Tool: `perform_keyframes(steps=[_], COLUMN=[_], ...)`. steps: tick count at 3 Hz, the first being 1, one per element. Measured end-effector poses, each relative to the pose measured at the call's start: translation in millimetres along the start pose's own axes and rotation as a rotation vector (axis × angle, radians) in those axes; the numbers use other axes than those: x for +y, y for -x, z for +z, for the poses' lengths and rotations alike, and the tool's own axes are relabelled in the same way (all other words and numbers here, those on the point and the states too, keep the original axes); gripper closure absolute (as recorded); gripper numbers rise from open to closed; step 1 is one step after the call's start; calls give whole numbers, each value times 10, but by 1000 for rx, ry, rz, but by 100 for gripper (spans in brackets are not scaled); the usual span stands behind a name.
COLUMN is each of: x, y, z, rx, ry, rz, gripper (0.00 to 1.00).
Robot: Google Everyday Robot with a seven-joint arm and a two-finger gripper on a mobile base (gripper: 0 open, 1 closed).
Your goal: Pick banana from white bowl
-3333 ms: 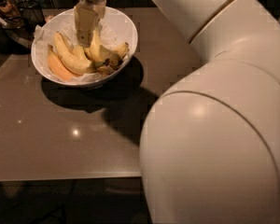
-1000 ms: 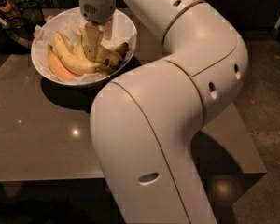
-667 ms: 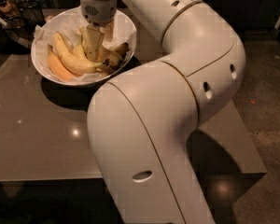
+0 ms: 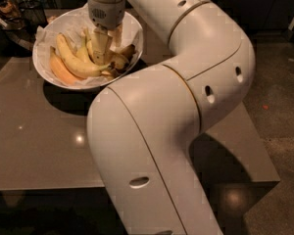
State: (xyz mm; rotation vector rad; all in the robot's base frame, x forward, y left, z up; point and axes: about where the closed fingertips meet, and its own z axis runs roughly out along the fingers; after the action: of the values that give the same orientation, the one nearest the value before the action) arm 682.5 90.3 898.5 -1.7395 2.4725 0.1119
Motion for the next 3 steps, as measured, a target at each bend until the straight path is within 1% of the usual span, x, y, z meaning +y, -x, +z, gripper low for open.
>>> perform_keyframes(steps=[1,2,3], x=[-12,-78,-106], y=[-65,26,70], z=[-12,21,25], rx=[16,-14,-26], ry=[-6,-28,-37], rz=[9,8,8], gripper=[51,74,97])
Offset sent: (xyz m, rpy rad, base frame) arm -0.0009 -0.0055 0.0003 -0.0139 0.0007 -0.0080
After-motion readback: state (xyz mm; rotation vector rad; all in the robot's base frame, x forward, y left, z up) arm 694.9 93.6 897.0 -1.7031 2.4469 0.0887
